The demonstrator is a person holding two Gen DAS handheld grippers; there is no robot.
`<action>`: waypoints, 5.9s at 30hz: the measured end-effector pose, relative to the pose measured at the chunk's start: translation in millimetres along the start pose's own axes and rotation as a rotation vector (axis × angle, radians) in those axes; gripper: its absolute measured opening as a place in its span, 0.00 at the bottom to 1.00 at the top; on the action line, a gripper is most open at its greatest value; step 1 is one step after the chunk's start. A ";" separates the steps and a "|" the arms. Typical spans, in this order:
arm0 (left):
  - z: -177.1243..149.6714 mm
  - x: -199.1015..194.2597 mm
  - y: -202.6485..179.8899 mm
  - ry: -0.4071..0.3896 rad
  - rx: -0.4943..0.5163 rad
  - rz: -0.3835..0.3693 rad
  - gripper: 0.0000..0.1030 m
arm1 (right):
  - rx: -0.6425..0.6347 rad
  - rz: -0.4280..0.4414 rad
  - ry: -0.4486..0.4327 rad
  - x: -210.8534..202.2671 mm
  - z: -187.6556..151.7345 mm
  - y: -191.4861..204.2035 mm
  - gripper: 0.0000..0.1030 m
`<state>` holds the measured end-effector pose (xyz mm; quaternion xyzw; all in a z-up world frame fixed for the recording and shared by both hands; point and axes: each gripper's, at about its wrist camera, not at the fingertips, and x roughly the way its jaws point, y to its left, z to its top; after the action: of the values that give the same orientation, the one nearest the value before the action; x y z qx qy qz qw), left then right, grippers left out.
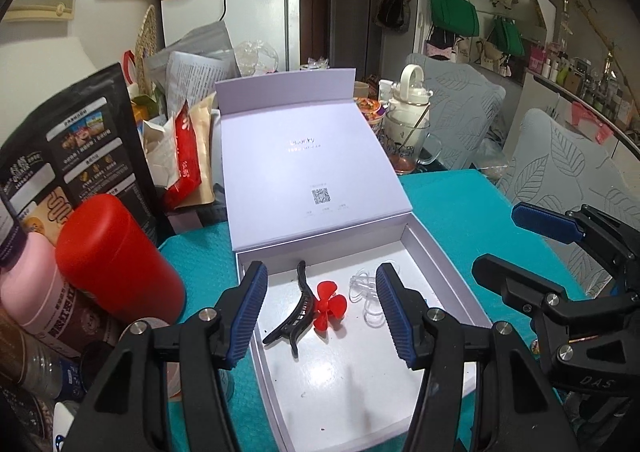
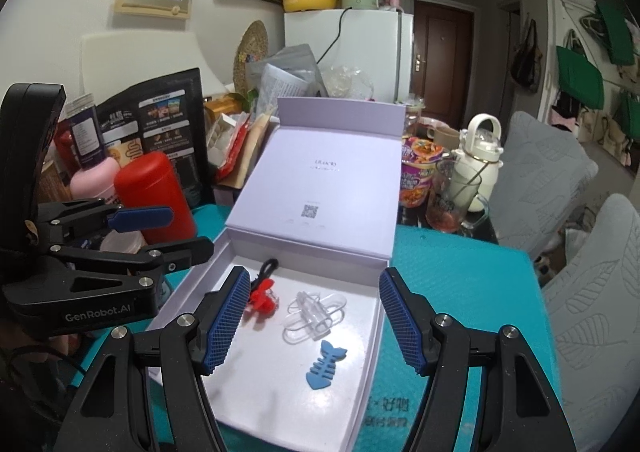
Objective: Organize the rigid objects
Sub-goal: 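Withdraw both open tools from the box back toward the remaining items, then grasp the yellow lollipop with the left tool while the right tool grasps the cream claw clip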
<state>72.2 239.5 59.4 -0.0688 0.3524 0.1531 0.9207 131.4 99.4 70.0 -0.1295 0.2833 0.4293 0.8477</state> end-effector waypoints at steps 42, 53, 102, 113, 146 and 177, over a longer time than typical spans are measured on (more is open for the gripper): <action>-82.2 -122.4 -66.4 -0.104 0.067 -0.020 0.92 | 0.056 -0.137 -0.063 -155.4 -92.7 23.0 0.82; -105.6 -115.9 -100.3 -0.066 0.137 -0.133 0.92 | 0.134 -0.194 -0.027 -173.7 -128.1 5.0 0.83; -116.4 -1.2 -234.6 0.168 0.272 -0.352 0.92 | 0.417 -0.322 0.138 -164.6 -231.5 -127.2 0.83; -112.0 34.7 -238.3 0.202 0.278 -0.325 0.89 | 0.460 -0.324 0.165 -155.0 -240.6 -151.8 0.83; -110.3 81.1 -263.2 0.256 0.480 -0.462 0.26 | 0.519 -0.277 0.250 -113.5 -238.0 -182.7 0.69; -151.1 34.3 -244.8 0.330 0.435 -0.396 0.26 | 0.409 -0.293 0.296 -139.1 -260.4 -149.5 0.22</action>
<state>82.4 -19.0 -71.1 0.0385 0.5010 -0.1208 0.8561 89.6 -201.5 -61.2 -0.0564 0.4628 0.2128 0.8587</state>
